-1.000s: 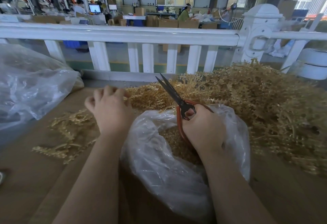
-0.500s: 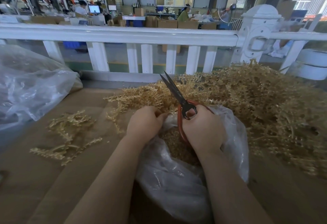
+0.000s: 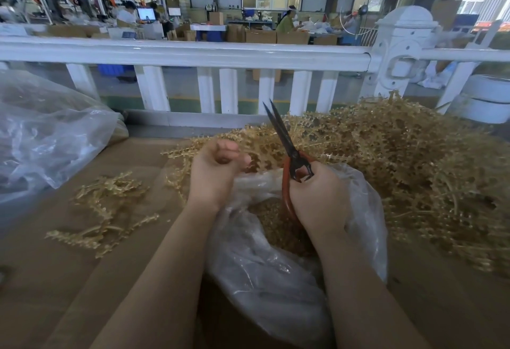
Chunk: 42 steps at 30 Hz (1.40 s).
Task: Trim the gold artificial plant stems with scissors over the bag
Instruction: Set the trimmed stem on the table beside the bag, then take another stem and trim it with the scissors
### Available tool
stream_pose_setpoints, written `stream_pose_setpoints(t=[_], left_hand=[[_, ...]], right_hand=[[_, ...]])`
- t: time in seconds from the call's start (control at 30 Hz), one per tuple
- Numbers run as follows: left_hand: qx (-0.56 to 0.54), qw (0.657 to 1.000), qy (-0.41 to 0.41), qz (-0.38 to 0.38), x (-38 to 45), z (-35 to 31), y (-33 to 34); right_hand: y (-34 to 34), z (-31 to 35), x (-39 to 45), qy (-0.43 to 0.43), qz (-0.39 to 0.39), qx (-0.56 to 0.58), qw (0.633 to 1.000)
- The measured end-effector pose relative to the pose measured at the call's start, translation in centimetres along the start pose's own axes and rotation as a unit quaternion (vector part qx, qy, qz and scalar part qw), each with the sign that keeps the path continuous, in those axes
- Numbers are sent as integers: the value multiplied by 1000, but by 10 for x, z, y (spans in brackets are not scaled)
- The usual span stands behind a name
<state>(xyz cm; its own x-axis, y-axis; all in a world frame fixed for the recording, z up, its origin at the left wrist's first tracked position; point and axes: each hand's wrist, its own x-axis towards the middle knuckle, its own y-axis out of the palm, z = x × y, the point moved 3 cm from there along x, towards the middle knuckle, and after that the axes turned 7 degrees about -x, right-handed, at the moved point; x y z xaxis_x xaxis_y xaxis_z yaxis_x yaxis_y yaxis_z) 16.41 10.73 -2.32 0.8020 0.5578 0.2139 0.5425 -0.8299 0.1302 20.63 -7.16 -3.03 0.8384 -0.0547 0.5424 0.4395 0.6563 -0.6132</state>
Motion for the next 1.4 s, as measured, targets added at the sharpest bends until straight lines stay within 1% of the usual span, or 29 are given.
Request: stream_pose_setpoints(t=[0.03,0.07,0.13,0.17,0.27,0.33,0.37,0.43,0.53,0.6,0.63,0.67,0.7,0.73,0.77,0.83,0.9,0.97,1.07,1.17,1.33,1.4], left_hand=[[-63,998,4,-19,1,-3,-3],[-112,993,7,-32,2,-6,-7],[-179,983,20,-33,3,-12,-8],[-192,981,34,-21,2,-14,-7],[-154,984,85,18,-2,-19,2],[-87,987,125,58,-5,-20,10],[-54,984,145,88,-7,-21,15],[-5,975,168,148,-13,-20,24],[59,965,147,210,-17,-16,32],[56,962,114,242,-18,-15,30],[40,966,99,237,-16,-15,25],[34,975,88,200,-11,-14,18],[45,986,70,141,-5,-11,8],[82,992,52,77,0,-8,-3],[141,989,29,25,6,-3,-14],[278,960,-34,-23,13,8,-31],[372,923,-82,-56,17,17,-45],[419,894,-109,-116,20,19,-60],[438,863,-145,-208,20,14,-81],[436,849,-168,-246,18,11,-93],[443,843,-176,-248,17,11,-96],[466,833,-166,-246,16,9,-93]], right_hand=[[-2,-1,0,1,-22,16,1000],[-1,-3,2,19,-12,54,998],[4,-5,3,68,51,157,984],[5,-6,4,83,70,204,973],[3,-4,5,90,103,337,932],[2,0,4,92,122,403,902],[1,1,4,97,127,415,896],[1,3,4,103,130,413,895],[4,0,5,125,126,404,897],[5,-3,6,135,119,388,904],[5,-4,6,135,116,387,905],[6,-4,6,134,114,395,902],[6,-4,6,135,111,410,895],[6,-3,6,137,106,426,888],[5,-3,6,135,102,436,884],[5,-3,7,120,100,443,883],[5,-2,6,104,108,450,880],[5,-2,6,87,119,446,883],[7,-4,6,71,126,447,883],[8,-4,7,73,139,465,871],[8,-5,7,68,155,477,862],[7,-4,6,61,155,484,859]])
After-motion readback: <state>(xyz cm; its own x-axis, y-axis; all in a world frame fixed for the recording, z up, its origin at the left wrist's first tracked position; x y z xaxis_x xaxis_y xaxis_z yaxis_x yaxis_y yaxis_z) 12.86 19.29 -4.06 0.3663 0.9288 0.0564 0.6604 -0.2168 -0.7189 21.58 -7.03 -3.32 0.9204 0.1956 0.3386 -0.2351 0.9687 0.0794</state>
